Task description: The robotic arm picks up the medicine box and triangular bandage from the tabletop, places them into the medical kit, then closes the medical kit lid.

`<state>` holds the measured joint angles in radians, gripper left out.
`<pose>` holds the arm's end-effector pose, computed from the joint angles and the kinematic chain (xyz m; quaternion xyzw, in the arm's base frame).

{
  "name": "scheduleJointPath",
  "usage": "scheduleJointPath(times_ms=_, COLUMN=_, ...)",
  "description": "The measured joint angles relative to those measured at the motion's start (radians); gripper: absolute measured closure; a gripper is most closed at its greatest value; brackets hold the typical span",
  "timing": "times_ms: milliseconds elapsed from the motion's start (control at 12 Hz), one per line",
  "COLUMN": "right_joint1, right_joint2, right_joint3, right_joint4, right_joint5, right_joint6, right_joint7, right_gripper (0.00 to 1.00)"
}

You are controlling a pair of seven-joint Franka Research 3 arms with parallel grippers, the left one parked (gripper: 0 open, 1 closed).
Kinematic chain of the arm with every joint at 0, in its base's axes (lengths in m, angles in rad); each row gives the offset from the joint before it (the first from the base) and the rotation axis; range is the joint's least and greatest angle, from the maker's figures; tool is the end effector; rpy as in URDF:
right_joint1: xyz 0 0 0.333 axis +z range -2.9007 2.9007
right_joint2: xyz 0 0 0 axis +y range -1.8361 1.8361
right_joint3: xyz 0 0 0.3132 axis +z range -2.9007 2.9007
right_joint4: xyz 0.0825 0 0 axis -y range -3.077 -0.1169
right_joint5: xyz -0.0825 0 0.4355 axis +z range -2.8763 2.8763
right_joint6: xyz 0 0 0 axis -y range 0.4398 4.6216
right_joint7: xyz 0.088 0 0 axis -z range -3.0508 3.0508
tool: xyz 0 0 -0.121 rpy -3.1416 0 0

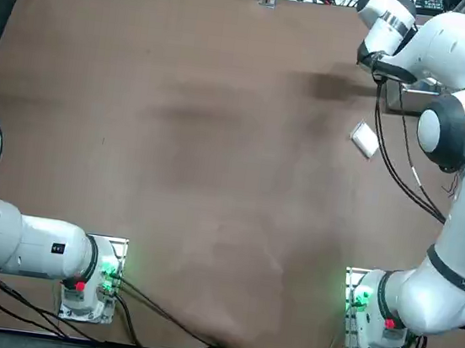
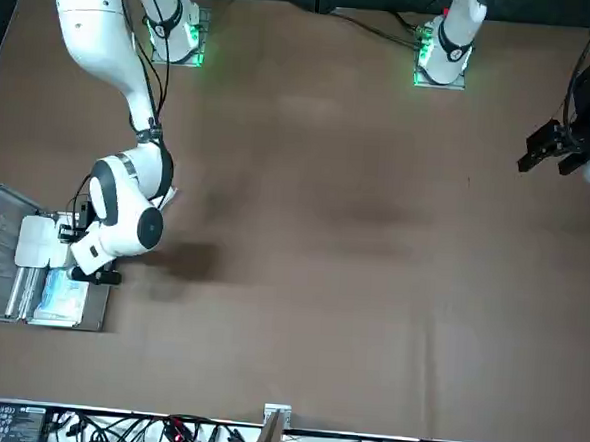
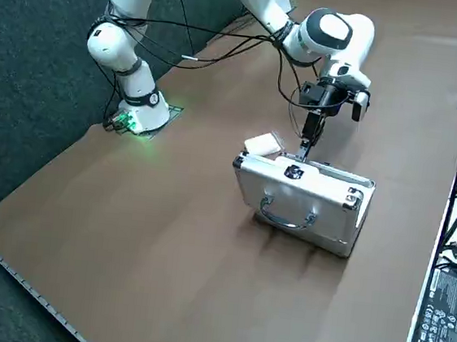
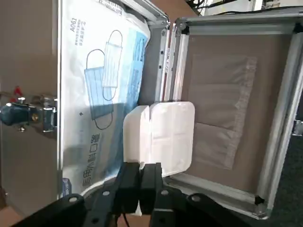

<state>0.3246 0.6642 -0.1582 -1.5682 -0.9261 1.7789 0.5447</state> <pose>0.7078 0.0502 0.2231 0.8694 0.0282 -0.0304 0.4924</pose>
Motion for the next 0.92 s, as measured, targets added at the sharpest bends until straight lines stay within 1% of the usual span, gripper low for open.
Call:
scheduleJointPath(times_ms=500, right_joint1=-0.023, right_joint2=0.017, right_joint3=0.0, right_joint4=-0.001, right_joint5=0.0, right_joint6=0.031, right_joint7=0.002, right_gripper=0.95)
scheduleJointPath(times_ms=833, right_joint1=-0.023, right_joint2=0.022, right_joint3=0.0, right_joint4=-0.001, right_joint5=0.0, right_joint6=0.032, right_joint7=0.043, right_gripper=0.94)
scheduleJointPath(times_ms=917, right_joint1=-0.024, right_joint2=0.022, right_joint3=0.0, right_joint4=-0.001, right_joint5=0.0, right_joint6=0.032, right_joint7=0.044, right_gripper=0.88)
